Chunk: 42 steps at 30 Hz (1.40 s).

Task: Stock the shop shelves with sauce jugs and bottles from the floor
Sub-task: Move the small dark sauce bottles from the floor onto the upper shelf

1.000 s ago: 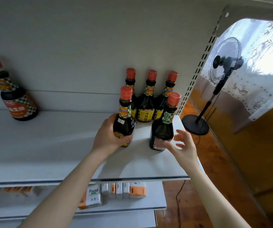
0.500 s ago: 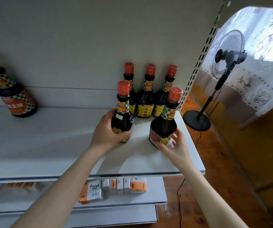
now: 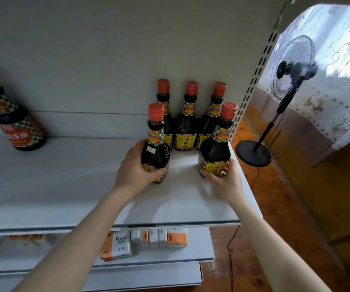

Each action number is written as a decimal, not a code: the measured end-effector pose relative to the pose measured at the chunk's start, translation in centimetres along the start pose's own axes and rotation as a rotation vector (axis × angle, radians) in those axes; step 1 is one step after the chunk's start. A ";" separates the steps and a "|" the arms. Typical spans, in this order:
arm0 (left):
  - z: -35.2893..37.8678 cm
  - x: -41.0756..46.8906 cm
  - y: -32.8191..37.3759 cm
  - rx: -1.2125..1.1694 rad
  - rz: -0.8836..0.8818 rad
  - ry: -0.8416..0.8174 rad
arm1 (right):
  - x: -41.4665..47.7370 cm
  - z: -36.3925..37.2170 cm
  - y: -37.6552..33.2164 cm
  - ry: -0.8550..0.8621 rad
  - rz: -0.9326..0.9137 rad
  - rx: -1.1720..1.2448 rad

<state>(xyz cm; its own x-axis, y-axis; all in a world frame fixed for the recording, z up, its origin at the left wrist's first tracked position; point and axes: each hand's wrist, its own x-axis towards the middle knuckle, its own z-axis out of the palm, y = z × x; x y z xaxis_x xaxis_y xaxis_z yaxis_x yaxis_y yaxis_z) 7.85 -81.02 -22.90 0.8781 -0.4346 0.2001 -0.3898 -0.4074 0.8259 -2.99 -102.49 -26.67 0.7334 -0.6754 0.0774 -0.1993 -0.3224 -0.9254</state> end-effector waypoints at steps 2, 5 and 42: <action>0.0 0.1 -0.2 0.008 -0.003 0.004 | 0.4 -0.1 0.0 -0.022 -0.007 0.006; 0.1 0.1 -0.3 0.024 0.001 0.007 | 1.4 0.1 0.0 -0.041 -0.022 0.021; -1.3 0.4 -0.3 -0.014 0.057 -0.130 | 3.2 0.6 1.2 -0.038 -0.028 -0.036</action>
<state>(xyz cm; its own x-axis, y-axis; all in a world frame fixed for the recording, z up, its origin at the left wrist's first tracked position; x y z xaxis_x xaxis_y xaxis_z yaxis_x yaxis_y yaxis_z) 8.66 -80.01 -22.40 0.8110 -0.5576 0.1771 -0.4328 -0.3682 0.8229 -0.51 -104.66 -27.71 0.7627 -0.6407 0.0881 -0.2012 -0.3645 -0.9092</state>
